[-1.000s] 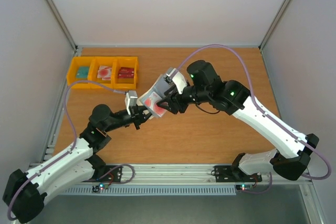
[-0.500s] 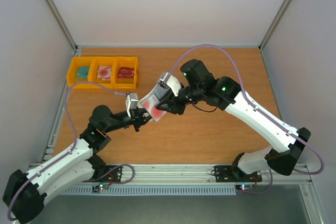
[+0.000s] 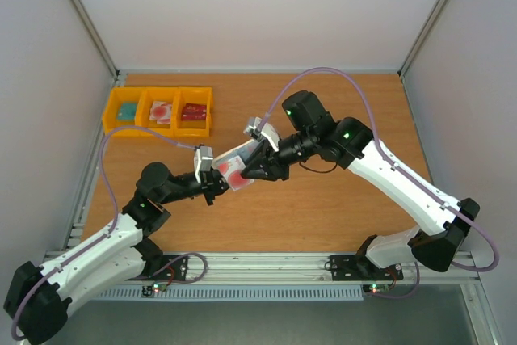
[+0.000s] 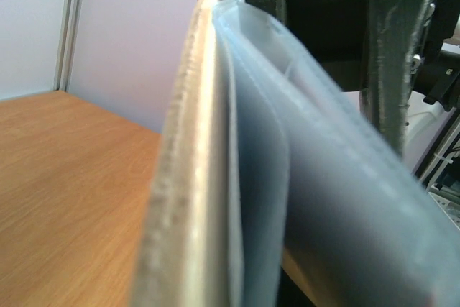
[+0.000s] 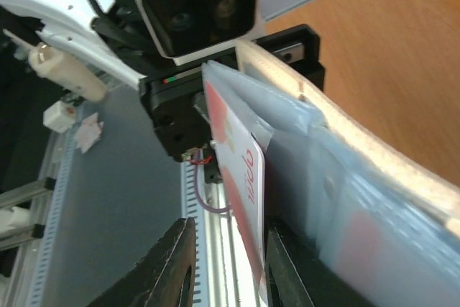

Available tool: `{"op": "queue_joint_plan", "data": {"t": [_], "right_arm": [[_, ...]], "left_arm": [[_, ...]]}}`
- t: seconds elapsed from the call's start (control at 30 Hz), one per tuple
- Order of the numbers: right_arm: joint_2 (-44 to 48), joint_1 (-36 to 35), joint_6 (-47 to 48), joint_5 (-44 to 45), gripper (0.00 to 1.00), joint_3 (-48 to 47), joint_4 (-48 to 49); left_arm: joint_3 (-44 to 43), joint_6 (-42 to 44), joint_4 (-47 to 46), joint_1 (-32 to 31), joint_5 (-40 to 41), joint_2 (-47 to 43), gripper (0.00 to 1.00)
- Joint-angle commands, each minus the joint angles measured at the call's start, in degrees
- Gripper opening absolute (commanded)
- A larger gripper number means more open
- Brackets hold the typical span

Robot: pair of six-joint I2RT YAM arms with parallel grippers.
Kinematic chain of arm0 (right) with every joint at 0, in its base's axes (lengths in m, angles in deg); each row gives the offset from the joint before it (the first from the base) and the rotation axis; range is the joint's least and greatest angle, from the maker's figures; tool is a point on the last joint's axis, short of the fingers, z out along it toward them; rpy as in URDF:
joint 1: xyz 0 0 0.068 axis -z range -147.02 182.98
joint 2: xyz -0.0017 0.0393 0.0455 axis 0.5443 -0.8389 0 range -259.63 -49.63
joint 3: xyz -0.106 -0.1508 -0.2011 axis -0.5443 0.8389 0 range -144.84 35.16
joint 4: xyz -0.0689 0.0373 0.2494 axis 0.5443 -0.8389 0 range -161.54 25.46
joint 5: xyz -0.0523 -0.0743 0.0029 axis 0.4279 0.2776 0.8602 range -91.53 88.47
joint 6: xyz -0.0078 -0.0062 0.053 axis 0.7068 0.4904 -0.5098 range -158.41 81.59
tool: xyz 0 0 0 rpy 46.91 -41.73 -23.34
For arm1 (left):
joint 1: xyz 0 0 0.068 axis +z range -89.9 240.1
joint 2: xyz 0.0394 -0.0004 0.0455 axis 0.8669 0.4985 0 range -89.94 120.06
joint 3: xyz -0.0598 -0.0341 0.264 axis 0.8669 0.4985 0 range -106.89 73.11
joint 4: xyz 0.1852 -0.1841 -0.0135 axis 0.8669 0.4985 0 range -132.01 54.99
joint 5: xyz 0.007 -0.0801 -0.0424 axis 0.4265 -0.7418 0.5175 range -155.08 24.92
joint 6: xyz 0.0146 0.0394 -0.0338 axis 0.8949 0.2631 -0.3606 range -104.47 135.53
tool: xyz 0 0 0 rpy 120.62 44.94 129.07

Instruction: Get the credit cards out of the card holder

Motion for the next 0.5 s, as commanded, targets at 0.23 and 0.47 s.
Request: {"op": "queue_joint_plan", "data": {"t": [0.23, 0.47], "right_arm": [[1.31, -0.63, -5.51, -2.77, 0.25, 3.54, 9.28], [4.03, 0.21, -2.75, -2.00, 0.01, 5.36, 7.61]], "left_arm": [[0.31, 2.49, -5.90, -0.19, -0.04, -0.50, 0.00], [0.53, 2.16, -5.01, -0.20, 0.42, -1.29, 0.00]]}}
